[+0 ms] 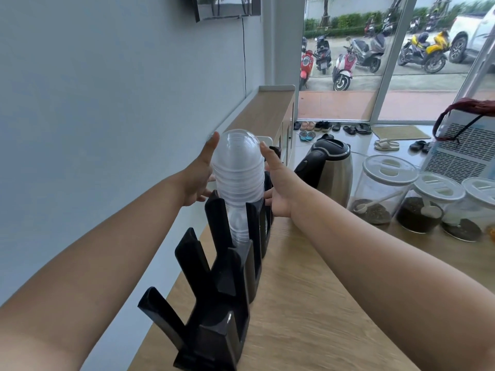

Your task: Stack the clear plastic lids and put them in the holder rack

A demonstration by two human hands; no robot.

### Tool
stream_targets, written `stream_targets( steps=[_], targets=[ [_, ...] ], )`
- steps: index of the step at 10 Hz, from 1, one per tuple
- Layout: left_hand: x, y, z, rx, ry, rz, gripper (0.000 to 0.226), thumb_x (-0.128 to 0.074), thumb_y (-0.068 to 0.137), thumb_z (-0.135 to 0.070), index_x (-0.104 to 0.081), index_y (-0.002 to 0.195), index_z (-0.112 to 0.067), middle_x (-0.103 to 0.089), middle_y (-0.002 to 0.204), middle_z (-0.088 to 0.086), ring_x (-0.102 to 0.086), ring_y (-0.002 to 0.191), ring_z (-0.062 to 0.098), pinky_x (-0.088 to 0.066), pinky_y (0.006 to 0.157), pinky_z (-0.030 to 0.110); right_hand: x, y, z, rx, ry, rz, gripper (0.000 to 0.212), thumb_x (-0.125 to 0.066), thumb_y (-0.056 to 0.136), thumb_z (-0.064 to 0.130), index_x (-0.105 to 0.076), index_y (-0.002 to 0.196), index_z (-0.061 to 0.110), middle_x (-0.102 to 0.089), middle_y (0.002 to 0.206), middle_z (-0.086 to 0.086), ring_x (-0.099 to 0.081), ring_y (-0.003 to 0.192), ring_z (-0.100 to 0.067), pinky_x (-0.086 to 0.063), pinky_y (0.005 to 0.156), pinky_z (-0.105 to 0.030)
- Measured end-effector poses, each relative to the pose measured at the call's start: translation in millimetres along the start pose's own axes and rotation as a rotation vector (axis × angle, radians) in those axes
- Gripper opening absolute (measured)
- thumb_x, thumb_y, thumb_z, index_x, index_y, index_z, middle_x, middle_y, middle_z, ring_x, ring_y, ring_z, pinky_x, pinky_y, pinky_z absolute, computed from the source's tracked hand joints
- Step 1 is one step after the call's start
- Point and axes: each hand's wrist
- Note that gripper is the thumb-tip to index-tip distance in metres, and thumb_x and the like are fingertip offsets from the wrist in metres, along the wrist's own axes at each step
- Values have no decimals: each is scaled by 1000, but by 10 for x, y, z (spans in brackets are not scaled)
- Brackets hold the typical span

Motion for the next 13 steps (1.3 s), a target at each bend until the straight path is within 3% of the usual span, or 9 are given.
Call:
stream_targets(
  steps=[2,3,4,5,6,8,11,12,13],
  targets=[
    [-10,42,94,-2,-64,89,111,-16,56,-103,-27,151,-46,-29,160,-10,-16,150,19,-13,119,58,-12,59,-52,4,-32,-37,47,-56,82,69,-62,99,25,-67,112,-12,-65,105,-33,-55,76,-35],
    [-62,77,141,-16,-60,85,106,-13,64,-99,-37,149,-40,-41,154,-11,-28,146,12,-17,117,41,22,85,-80,-9,6,-49,53,-57,84,67,-61,103,18,-69,102,-15,-69,92,-32,-58,70,-37],
    [-83,90,208,-5,-88,94,98,-9,75,-91,-55,138,-31,-71,119,-3,-66,109,13,-47,90,29,-23,161,-159,-42,-28,-88,93,-68,56,80,-55,127,21,-60,130,-16,-61,114,-37,-51,95,-52],
    [-105,108,290,-5,-145,120,100,-15,74,-93,-62,132,-26,-70,123,7,-66,114,26,-50,100,41,27,481,-320,-45,-26,-142,117,-72,32,83,-46,136,37,-50,143,-5,-50,127,-34,-36,108,-57],
    [-129,118,341,15,-174,116,104,-23,69,-96,-61,132,-24,-67,128,10,-62,120,30,-43,108,48,51,617,-394,-29,-42,-167,105,-69,38,81,-46,132,41,-50,143,-2,-47,130,-32,-32,110,-58],
    [-123,177,418,90,-187,53,107,-28,62,-99,-67,126,-22,-70,121,13,-65,114,34,-48,101,52,1,371,-305,27,-144,-180,32,-52,84,62,-43,104,39,-51,134,-5,-49,126,-33,-34,110,-51],
    [-120,55,367,96,-115,-66,73,-20,74,-92,-59,112,-44,-70,120,8,-53,125,35,-28,111,64,-2,357,-286,63,-197,-164,47,-48,87,63,-46,123,33,-52,135,-2,-51,121,-27,-39,104,-45],
    [-98,21,386,98,-108,-125,78,-18,83,-85,-34,146,-41,-55,142,9,-36,140,38,-13,114,66,-26,262,-256,93,-199,-154,52,-47,90,61,-46,132,31,-50,131,1,-52,108,-20,-44,95,-41],
    [-73,-77,370,75,-123,-222,76,-21,89,-78,-29,151,-35,-36,157,7,-25,145,40,-11,114,65,3,49,-200,66,-200,-195,52,-45,97,51,-39,142,26,-50,131,-7,-52,110,-23,-45,93,-35]
  ],
)
Point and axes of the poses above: each hand's wrist, its own y-axis towards the middle knuckle, its own x-axis out of the back of the hand, z = x × y
